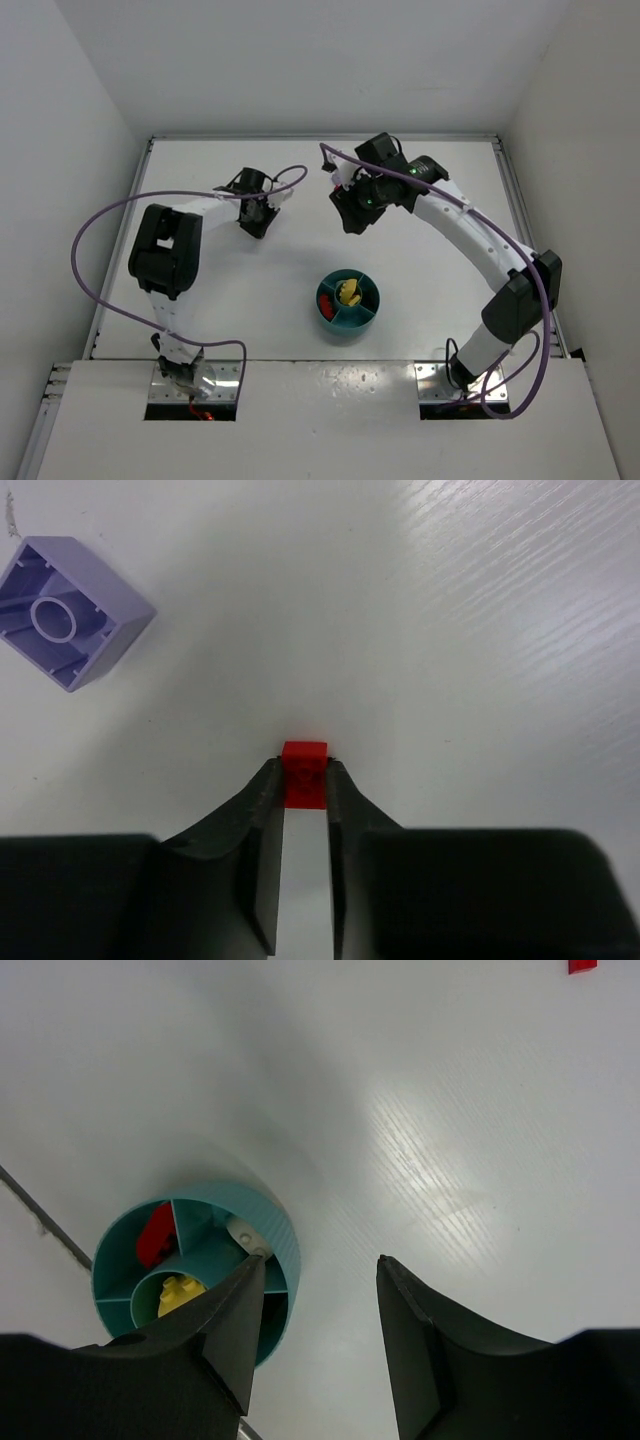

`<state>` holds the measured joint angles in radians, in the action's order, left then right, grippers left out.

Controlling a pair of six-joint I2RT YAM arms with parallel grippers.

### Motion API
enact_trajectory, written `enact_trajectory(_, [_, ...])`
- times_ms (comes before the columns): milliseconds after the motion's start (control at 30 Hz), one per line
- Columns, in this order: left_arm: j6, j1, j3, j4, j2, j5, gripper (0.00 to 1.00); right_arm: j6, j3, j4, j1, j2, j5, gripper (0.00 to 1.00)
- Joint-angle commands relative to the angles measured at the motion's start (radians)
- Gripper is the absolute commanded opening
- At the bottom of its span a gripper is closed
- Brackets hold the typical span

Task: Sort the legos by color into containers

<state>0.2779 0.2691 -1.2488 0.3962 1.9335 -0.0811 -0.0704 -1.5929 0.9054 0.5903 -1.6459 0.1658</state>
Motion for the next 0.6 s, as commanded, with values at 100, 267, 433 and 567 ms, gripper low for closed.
enact_trajectory(100, [0.05,0.027,0.026,-0.017,-0.007,-0.011,0.13,0.029,-0.007,-0.022,-0.027,0.038,0.017,0.49])
enact_trajectory(267, [0.034,0.027,0.168,-0.026,-0.22,-0.12,0.1,0.092,0.034,-0.062,-0.137,0.058,0.017,0.49])
enact_trajectory(433, [-0.005,0.094,0.258,0.033,-0.615,-0.285,0.09,0.152,0.019,-0.08,-0.247,0.025,0.035,0.49])
enact_trajectory(567, [-0.106,0.22,0.267,0.064,-0.767,-0.313,0.09,0.162,-0.004,-0.08,-0.303,-0.032,0.083,0.49])
